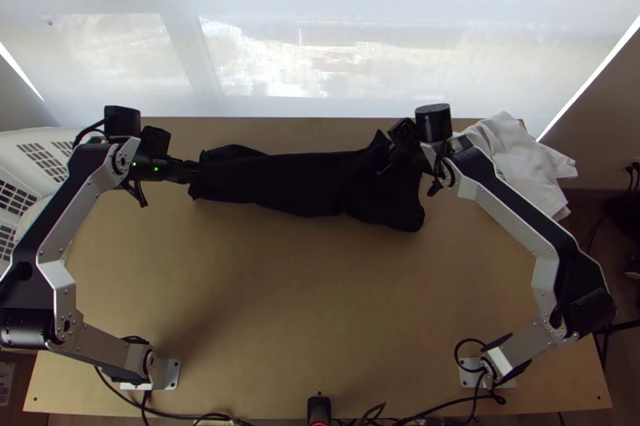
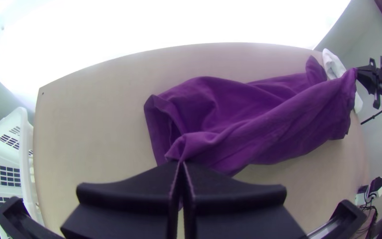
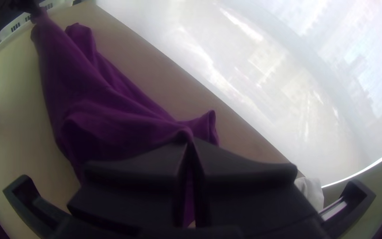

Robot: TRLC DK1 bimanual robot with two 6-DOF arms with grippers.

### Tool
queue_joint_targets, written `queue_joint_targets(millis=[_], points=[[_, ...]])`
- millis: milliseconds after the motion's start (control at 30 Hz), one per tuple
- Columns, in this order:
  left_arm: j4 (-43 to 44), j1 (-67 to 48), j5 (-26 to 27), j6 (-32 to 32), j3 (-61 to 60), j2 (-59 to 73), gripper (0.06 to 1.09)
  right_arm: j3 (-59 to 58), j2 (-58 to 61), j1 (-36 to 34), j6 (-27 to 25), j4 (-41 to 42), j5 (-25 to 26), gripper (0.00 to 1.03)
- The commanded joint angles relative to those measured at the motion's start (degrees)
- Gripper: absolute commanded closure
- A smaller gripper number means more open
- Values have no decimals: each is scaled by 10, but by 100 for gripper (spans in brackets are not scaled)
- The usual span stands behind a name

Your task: Fold the t-shirt

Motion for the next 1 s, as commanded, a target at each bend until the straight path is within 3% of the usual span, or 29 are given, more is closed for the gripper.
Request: queue_joint_targets(millis=[0,967], points=[[6,1,-2,2,54,57,105,60,67,-22,0,0,0,100],[7,-2,-3,7,202,275,105,173,261,-40,-8,0,1,100]])
